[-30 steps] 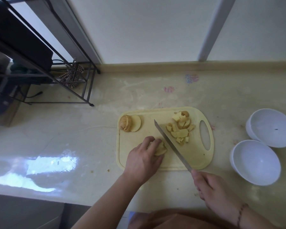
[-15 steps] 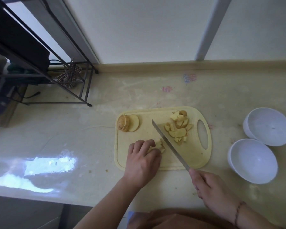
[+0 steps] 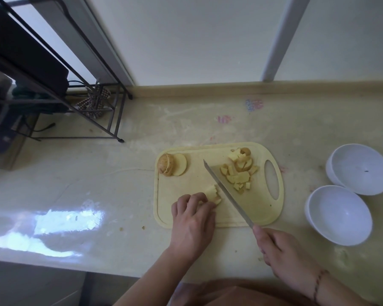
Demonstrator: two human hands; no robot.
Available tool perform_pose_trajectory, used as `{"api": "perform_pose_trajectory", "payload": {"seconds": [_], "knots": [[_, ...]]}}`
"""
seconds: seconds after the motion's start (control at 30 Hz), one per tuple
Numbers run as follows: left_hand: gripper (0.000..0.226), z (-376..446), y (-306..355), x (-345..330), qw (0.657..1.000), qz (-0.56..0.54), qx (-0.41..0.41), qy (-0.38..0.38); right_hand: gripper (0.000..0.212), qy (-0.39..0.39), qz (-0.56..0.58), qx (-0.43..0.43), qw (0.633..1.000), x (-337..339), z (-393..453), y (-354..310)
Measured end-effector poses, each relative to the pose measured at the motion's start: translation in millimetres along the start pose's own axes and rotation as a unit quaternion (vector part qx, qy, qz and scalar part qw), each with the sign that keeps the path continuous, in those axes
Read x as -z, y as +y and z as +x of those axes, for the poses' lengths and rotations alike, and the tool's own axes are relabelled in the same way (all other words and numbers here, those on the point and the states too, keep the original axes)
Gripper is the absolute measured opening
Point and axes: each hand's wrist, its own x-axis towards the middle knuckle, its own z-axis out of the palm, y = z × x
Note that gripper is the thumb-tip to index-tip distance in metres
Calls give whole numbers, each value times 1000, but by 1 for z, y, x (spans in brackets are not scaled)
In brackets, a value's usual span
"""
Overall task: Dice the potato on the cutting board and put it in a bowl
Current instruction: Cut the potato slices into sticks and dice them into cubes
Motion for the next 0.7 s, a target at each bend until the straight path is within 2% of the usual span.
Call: {"api": "perform_pose_trajectory", "payload": {"seconds": [0.17,0.27,0.6,0.7], "knots": [[36,23,-15,9,999,8,-32,-42,64,2,-6,1,1000,-1,0,0],[34,29,-22,9,996,-22,-64,-66,69,3,-14,0,1000,-1,1,0],[31,27,-6,-3,997,-68,-20,-28,68,-3,-7,-10,1000,-4,-2,-5],[33,26,-7,-2,997,-66,-29,-24,66,11,-23,-5,1000,-3,-4,-8]]}}
